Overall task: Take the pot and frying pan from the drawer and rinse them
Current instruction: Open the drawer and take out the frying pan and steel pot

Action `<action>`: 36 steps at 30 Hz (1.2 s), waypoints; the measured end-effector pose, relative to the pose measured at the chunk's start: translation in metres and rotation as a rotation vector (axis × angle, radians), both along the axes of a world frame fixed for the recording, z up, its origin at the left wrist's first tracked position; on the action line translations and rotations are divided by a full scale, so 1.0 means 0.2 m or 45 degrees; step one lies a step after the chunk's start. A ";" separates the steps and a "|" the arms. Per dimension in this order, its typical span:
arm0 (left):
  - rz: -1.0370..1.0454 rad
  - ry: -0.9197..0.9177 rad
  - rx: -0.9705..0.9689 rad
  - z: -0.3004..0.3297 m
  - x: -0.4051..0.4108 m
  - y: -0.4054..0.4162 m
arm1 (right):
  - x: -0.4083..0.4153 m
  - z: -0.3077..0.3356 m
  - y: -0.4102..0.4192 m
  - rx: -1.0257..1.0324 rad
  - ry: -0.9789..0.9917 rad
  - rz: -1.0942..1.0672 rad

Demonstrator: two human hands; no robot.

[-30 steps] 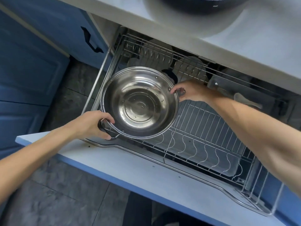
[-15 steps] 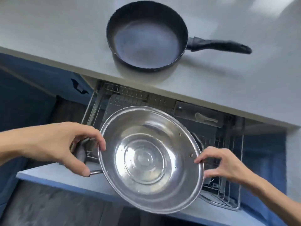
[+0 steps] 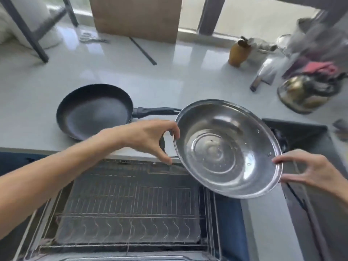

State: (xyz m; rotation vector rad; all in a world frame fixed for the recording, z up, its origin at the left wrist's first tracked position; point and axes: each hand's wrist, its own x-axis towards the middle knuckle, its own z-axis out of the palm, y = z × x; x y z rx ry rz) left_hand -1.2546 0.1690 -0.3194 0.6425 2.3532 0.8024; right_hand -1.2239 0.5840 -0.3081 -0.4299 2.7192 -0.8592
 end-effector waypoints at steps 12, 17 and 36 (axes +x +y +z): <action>0.023 0.044 -0.368 -0.30 -0.84 0.50 | -0.56 -0.36 0.33 0.131 -0.076 -0.238; 0.050 0.058 -0.496 -0.37 -0.89 0.54 | -0.58 -0.47 0.35 0.170 -0.030 -0.235; 0.526 0.561 -0.044 -0.41 0.31 0.22 | 0.45 -0.56 0.21 -0.145 0.073 -0.427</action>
